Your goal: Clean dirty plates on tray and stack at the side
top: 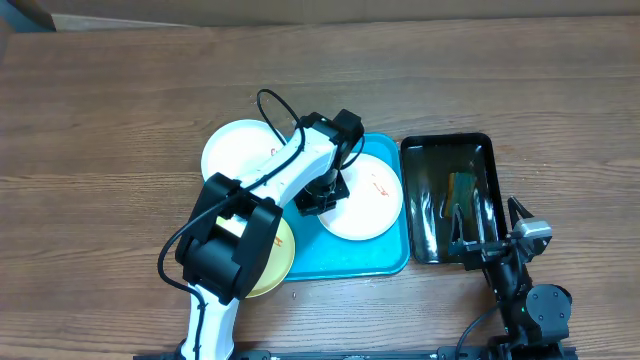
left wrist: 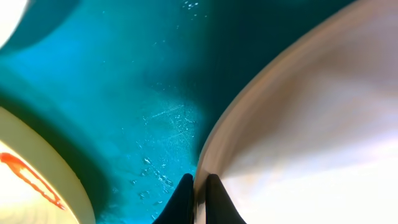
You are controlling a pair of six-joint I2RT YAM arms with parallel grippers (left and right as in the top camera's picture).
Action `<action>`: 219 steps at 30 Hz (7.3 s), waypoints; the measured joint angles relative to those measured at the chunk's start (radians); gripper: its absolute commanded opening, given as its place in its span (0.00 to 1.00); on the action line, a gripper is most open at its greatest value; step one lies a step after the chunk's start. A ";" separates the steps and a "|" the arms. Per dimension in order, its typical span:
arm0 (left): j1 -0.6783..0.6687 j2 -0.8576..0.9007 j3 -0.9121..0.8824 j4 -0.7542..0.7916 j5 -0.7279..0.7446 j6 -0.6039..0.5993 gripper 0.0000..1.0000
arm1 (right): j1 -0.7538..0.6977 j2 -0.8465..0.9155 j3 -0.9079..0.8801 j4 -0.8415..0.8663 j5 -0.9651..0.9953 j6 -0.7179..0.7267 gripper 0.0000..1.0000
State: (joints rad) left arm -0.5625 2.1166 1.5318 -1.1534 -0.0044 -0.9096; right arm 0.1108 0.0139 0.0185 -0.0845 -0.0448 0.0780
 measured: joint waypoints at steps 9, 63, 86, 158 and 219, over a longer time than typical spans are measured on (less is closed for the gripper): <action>0.029 0.000 0.014 0.005 0.000 0.193 0.04 | 0.000 0.000 0.000 0.001 0.000 0.000 1.00; 0.111 -0.373 -0.146 0.120 -0.014 0.446 0.62 | -0.001 1.435 1.312 -1.162 -0.065 0.138 0.72; 0.111 -0.370 -0.273 0.289 -0.014 0.446 0.70 | -0.001 1.736 1.026 -0.822 0.123 0.288 0.67; 0.111 -0.370 -0.273 0.290 0.003 0.446 0.74 | -0.002 1.740 1.022 -0.676 0.023 0.182 0.18; 0.111 -0.315 -0.457 0.514 -0.008 0.386 0.23 | -0.005 1.741 1.068 -0.878 0.027 0.183 0.66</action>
State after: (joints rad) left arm -0.4515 1.8011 1.0748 -0.6395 -0.0120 -0.5240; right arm 0.1062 1.7546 1.0866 -0.9623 -0.0181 0.2607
